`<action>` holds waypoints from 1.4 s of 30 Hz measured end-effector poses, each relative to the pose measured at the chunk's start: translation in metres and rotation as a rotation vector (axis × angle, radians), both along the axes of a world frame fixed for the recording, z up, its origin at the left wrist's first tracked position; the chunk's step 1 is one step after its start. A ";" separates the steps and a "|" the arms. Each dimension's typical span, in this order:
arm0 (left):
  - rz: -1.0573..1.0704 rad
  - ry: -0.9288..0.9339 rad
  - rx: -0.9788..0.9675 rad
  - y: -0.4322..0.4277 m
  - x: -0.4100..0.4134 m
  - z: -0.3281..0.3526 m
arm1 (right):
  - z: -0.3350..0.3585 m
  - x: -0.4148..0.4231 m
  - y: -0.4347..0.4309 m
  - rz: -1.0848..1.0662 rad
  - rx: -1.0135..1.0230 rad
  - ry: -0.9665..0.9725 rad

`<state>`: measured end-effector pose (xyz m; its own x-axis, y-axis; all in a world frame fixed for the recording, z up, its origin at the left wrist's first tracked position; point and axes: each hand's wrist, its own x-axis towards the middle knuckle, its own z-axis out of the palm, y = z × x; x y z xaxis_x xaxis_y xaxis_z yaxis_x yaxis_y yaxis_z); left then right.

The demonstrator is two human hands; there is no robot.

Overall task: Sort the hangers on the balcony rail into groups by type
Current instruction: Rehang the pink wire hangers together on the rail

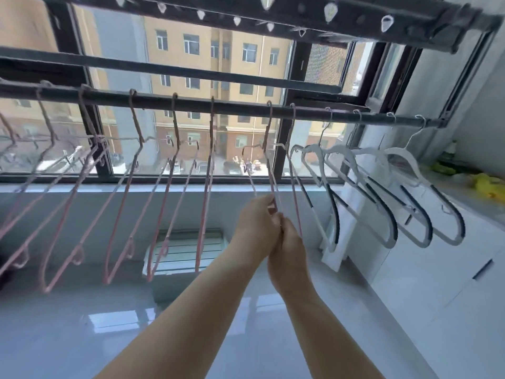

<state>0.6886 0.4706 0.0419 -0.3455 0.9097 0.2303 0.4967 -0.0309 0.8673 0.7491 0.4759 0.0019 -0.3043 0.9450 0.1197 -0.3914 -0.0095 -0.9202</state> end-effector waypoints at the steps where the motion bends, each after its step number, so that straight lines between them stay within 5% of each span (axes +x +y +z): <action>1: -0.006 0.007 -0.005 0.000 0.001 0.000 | 0.000 0.001 0.001 0.013 -0.009 0.019; 3: -0.016 0.020 -0.019 -0.002 0.000 0.000 | 0.000 0.002 -0.003 0.000 0.020 -0.045; 6: 0.000 0.034 -0.018 -0.010 -0.011 0.003 | -0.003 0.007 -0.013 -0.275 0.420 -0.779; 8: 0.080 0.113 0.046 -0.019 -0.026 0.009 | -0.003 0.006 -0.023 -0.495 0.684 -0.955; 12: 0.278 0.234 0.134 -0.035 -0.065 0.019 | 0.001 -0.015 -0.038 -0.495 0.893 -0.835; 16: 0.243 0.158 -0.091 -0.035 -0.090 0.008 | -0.009 -0.048 -0.045 -0.007 0.576 -0.819; 19: 0.176 0.058 -0.087 -0.032 -0.093 0.000 | -0.018 -0.072 -0.045 0.105 0.422 -0.640; 23: 0.150 -0.081 -0.026 -0.028 -0.092 -0.002 | -0.016 -0.082 -0.044 0.012 0.306 -0.416; 37: 0.093 -0.093 -0.038 -0.022 -0.078 -0.002 | -0.010 -0.056 -0.043 -0.064 0.441 -0.633; 39: 0.151 0.069 -0.036 -0.025 -0.075 0.000 | -0.005 -0.044 -0.045 -0.177 0.563 -0.741; 42: 0.198 0.161 0.229 -0.032 -0.062 0.008 | 0.006 -0.016 -0.041 -0.548 0.774 -0.810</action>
<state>0.6267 0.4383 0.0496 -0.4527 0.7472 0.4866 0.6427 -0.1048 0.7589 0.7333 0.4353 0.0079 -0.1388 0.7357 0.6630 0.5093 0.6271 -0.5894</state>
